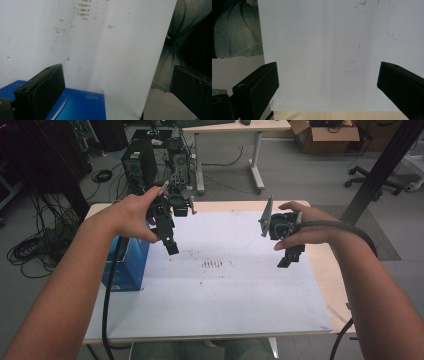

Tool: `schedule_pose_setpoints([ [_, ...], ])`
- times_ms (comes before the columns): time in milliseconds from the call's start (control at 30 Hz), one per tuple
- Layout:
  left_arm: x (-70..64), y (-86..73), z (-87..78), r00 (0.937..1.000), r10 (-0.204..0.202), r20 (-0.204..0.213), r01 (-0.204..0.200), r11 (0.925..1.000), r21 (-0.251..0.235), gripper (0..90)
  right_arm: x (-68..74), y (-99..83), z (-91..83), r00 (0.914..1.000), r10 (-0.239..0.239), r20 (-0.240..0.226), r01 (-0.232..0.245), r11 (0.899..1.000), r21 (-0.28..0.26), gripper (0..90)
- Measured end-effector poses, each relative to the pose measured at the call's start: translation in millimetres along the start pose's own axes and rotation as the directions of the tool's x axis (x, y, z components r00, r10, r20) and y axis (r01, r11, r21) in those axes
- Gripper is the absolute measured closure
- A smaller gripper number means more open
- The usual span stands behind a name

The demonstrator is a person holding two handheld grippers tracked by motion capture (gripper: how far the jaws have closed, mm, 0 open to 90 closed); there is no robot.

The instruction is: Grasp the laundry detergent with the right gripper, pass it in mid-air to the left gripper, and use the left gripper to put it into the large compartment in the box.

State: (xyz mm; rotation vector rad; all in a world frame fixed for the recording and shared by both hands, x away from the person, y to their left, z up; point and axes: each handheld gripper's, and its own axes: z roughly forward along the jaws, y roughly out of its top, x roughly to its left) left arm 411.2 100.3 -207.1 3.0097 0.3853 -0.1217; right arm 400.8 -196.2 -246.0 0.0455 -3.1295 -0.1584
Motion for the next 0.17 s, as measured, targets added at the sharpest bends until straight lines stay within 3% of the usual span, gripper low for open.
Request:
schedule_pose_setpoints([
  [33,0.9,0.5,-0.3,0.9999,0.014,-0.008,-0.014,0.9999,0.0,0.2,0.4,0.1,-0.7,1.0,-0.001,0.003,0.001,1.0,-0.001,3.7],
  [167,-0.3,0.7,-0.2,1.0,-0.002,-0.004,0.002,1.0,-0.003,0.1,3.4,0.5,-3.8,0.9999,0.001,0.013,-0.001,1.0,-0.005,3.7],
])
